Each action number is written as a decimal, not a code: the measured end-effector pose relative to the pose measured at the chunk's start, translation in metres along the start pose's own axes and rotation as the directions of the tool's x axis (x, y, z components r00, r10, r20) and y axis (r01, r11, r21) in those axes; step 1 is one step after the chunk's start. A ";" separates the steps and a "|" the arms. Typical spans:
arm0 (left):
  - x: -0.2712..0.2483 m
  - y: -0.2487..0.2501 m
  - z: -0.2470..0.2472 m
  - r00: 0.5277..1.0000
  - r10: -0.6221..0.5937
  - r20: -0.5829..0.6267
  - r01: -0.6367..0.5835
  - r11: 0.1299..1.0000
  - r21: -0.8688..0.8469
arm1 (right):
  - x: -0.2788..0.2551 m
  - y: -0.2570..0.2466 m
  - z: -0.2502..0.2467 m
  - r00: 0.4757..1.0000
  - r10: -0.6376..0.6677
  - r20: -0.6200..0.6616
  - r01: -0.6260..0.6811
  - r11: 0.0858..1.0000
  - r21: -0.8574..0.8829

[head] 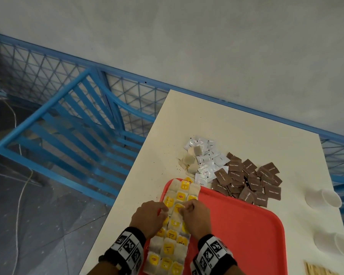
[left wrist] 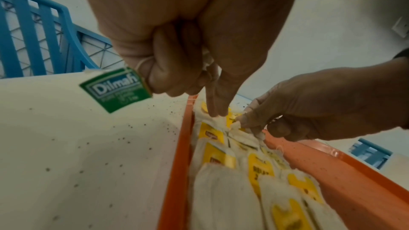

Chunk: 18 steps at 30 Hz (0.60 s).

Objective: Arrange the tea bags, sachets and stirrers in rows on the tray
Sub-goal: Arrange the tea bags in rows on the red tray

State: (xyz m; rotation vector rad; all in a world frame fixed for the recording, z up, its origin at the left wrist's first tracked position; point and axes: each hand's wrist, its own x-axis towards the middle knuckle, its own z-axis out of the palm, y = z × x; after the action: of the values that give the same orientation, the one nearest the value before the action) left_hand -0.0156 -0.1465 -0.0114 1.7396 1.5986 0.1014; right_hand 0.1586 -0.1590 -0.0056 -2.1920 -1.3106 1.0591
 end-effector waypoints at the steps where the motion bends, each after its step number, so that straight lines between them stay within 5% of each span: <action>1: -0.001 0.001 -0.001 1.000 0.001 0.007 -0.001 1.000 0.001 | -0.001 -0.001 -0.001 1.000 0.002 -0.004 -0.002 1.000 -0.008; 4: -0.005 0.009 -0.010 0.999 0.032 -0.023 -0.034 0.994 -0.108 | -0.004 -0.002 -0.002 1.000 0.004 -0.025 -0.004 1.000 -0.008; 7: -0.011 0.030 -0.032 1.000 -0.030 0.010 0.031 0.865 -0.500 | -0.010 -0.010 -0.011 0.998 -0.051 -0.023 0.052 0.998 0.047; 8: -0.015 0.038 -0.042 0.991 -0.091 0.096 0.132 0.693 -0.709 | -0.013 -0.013 -0.017 0.994 -0.104 -0.017 0.105 0.992 0.068; 9: -0.017 0.043 -0.049 0.972 -0.108 0.210 0.236 0.424 -0.875 | -0.016 -0.016 -0.023 0.988 -0.157 -0.002 0.156 0.983 0.094; 11: -0.020 0.051 -0.063 0.937 -0.028 0.348 0.345 -0.083 -0.935 | -0.023 -0.022 -0.037 0.975 -0.218 0.052 0.205 0.961 0.187; 12: -0.021 0.054 -0.067 0.931 0.019 0.365 0.360 -0.215 -0.908 | -0.025 -0.025 -0.044 0.972 -0.209 0.104 0.179 0.953 0.246; 14: -0.024 0.061 -0.071 0.934 0.081 0.348 0.354 -0.334 -0.873 | -0.031 -0.035 -0.058 0.954 -0.173 0.245 0.063 0.914 0.400; 18: -0.028 0.082 -0.069 0.934 0.145 0.326 0.357 -0.387 -0.850 | -0.045 -0.052 -0.079 0.845 -0.201 0.495 -0.234 0.694 0.681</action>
State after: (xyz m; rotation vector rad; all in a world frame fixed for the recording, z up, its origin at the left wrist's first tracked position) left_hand 0.0096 -0.1335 0.0959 -0.0141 0.6508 0.8325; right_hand 0.1752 -0.1673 0.0973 -1.3294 -0.7981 1.9053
